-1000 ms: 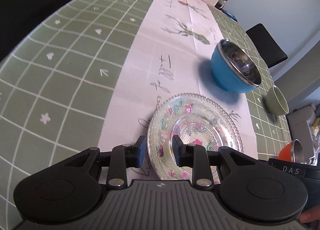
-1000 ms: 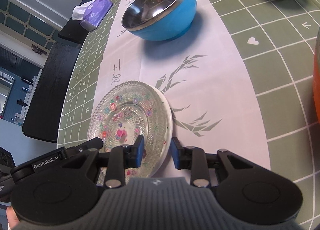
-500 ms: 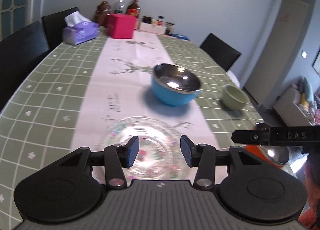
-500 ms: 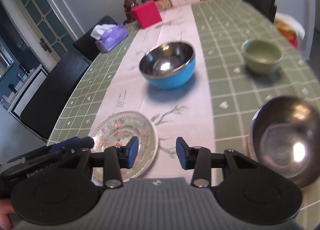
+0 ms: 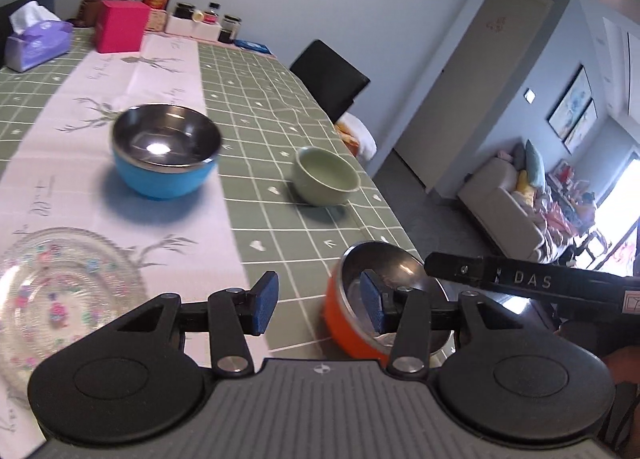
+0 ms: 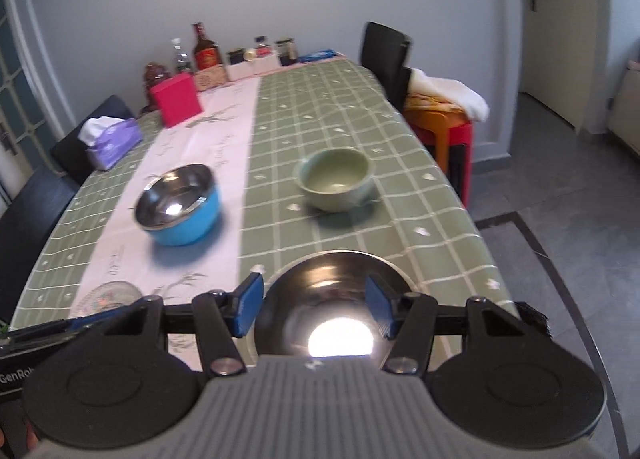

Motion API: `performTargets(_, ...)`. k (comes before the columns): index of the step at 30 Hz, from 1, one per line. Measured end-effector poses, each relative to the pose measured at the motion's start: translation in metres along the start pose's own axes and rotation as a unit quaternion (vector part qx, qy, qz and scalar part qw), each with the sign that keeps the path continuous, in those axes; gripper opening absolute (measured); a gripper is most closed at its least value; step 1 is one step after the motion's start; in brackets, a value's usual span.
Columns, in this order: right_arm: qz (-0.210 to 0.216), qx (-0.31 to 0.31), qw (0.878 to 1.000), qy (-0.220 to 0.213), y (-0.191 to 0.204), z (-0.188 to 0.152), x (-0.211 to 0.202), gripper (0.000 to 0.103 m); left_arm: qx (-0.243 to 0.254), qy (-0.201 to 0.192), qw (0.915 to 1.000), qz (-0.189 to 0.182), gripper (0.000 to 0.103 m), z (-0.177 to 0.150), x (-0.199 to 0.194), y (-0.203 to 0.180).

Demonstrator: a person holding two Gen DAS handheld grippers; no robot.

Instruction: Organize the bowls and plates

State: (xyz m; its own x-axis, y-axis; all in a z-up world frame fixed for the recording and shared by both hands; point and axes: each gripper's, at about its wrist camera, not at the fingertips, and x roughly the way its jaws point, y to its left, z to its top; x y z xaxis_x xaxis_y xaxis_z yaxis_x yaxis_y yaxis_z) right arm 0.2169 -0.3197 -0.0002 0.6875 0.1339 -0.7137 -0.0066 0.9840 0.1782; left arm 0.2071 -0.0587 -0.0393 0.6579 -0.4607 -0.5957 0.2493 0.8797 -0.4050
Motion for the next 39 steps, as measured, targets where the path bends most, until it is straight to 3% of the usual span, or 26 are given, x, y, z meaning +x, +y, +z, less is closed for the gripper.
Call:
performTargets(5, -0.036, 0.017, 0.999, 0.032, -0.026, -0.003, 0.013, 0.056, 0.003, 0.032, 0.9994, 0.015, 0.053, 0.001, 0.034, -0.013)
performTargets(10, -0.036, 0.038, 0.995, 0.084, -0.037, -0.010, 0.033, 0.041, -0.007, 0.067, 0.9974, 0.026, 0.050, -0.004, 0.060, -0.012)
performTargets(12, -0.040, 0.041, 0.994, 0.091, -0.038, -0.011, 0.034, 0.030, -0.008, 0.076, 0.9967, 0.027, 0.043, -0.007, 0.066, -0.013)
performTargets(16, -0.047, 0.046, 0.993, 0.100, -0.041, -0.013, 0.038, 0.018, -0.002, 0.081, 0.9963, 0.029, 0.029, -0.008, 0.071, -0.017)
performTargets(18, -0.047, 0.045, 0.993, 0.103, -0.041, -0.013, 0.038, 0.010, 0.001, 0.082, 0.9963, 0.025, 0.017, -0.008, 0.071, -0.019)
performTargets(19, -0.045, 0.043, 0.993, 0.102, -0.040, -0.013, 0.038, 0.009, 0.004, 0.083, 0.9962, 0.026, 0.016, -0.007, 0.072, -0.022)
performTargets(25, -0.043, 0.036, 0.995, 0.081, -0.036, -0.012, 0.031, 0.007, 0.007, 0.080, 0.9960, 0.039, 0.015, -0.005, 0.063, -0.025)
performTargets(29, -0.019, 0.029, 0.997, 0.063, -0.026, -0.011, 0.026, 0.007, 0.010, 0.067, 0.9963, 0.053, 0.015, 0.001, 0.044, -0.020)
performTargets(39, 0.040, -0.039, 0.997, 0.052, 0.038, -0.014, 0.026, 0.007, -0.001, 0.065, 0.9905, 0.121, 0.015, 0.012, -0.008, 0.014)
